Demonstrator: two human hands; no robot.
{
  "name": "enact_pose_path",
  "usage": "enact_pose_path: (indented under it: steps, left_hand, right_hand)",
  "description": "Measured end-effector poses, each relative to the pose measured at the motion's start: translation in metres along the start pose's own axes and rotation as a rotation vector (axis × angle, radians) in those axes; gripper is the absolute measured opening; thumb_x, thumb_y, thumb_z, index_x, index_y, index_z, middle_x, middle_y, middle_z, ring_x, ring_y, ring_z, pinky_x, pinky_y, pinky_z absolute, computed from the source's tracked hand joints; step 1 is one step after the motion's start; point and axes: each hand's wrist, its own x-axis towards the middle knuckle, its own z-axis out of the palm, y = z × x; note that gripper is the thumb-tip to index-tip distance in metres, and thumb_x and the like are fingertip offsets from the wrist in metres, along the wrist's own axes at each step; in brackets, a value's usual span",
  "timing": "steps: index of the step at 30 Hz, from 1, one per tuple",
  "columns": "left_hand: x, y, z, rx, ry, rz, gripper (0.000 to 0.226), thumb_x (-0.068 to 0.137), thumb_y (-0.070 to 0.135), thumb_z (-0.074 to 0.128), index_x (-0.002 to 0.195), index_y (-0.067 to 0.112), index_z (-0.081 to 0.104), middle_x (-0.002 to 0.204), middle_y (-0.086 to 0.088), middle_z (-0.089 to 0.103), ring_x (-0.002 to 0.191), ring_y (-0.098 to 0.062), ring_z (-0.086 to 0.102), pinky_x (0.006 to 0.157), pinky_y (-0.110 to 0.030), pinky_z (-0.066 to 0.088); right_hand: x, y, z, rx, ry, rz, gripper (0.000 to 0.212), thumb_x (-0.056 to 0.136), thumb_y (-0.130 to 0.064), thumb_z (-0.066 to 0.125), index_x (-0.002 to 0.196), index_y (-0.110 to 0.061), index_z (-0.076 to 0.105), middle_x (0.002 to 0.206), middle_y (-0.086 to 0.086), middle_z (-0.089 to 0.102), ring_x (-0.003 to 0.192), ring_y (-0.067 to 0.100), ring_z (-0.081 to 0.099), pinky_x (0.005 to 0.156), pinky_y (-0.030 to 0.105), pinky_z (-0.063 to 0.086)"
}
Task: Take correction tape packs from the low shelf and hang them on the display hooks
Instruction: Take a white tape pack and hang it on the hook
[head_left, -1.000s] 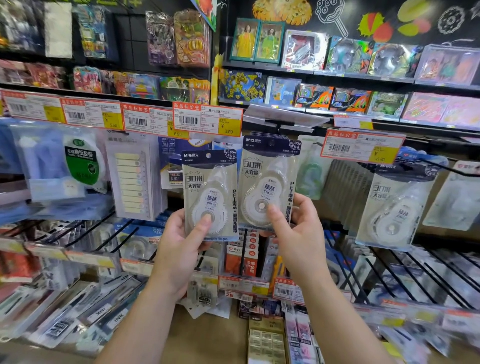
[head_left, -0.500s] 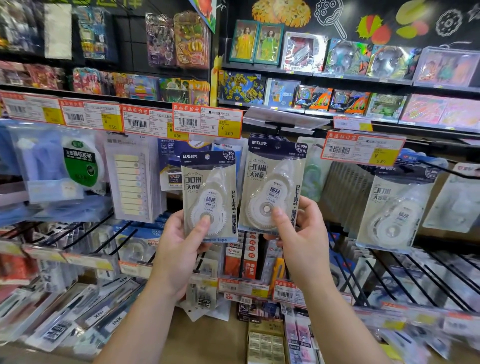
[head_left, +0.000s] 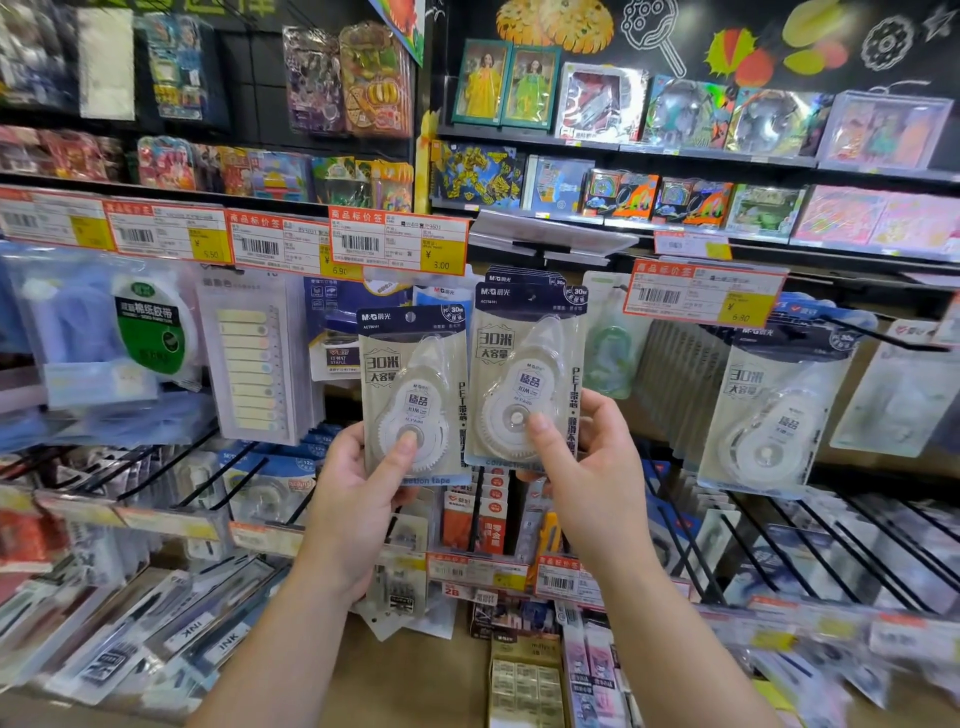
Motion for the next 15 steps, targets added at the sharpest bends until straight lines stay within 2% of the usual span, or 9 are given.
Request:
enact_pose_path:
  steps: [6,10,15]
  left_hand:
    - [0.0,-0.001,-0.001,0.002,0.013,-0.014,0.021,0.095,0.021,0.062,0.115,0.021,0.057,0.102,0.004,0.075,0.089,-0.009,0.073,0.061,-0.02,0.055]
    - [0.001,-0.002,-0.002,-0.019,0.021,-0.019,0.02,0.095,0.017,0.06,0.115,0.018,0.056,0.095,0.006,0.076,0.082,-0.006,0.073,0.058,-0.017,0.055]
    - [0.003,-0.005,-0.004,-0.004,0.026,-0.015,0.022,0.095,0.018,0.061,0.116,0.017,0.055,0.094,0.009,0.076,0.082,-0.004,0.072,0.058,-0.017,0.054]
  right_hand:
    - [0.003,0.006,0.0,-0.022,-0.024,0.021,0.031,0.091,-0.035,0.067,0.119,-0.029,0.056,0.104,-0.013,0.072,0.093,0.001,0.068,0.082,0.033,0.059]
    - [0.005,0.011,-0.002,-0.041,-0.056,0.07,0.025,0.088,-0.044,0.067,0.109,-0.032,0.059,0.092,-0.007,0.074,0.08,0.008,0.071,0.076,0.038,0.06]
    - [0.007,0.021,-0.002,-0.067,-0.086,0.124,0.027,0.087,-0.049,0.063,0.107,-0.031,0.06,0.089,-0.001,0.073,0.072,0.008,0.072,0.078,0.042,0.06]
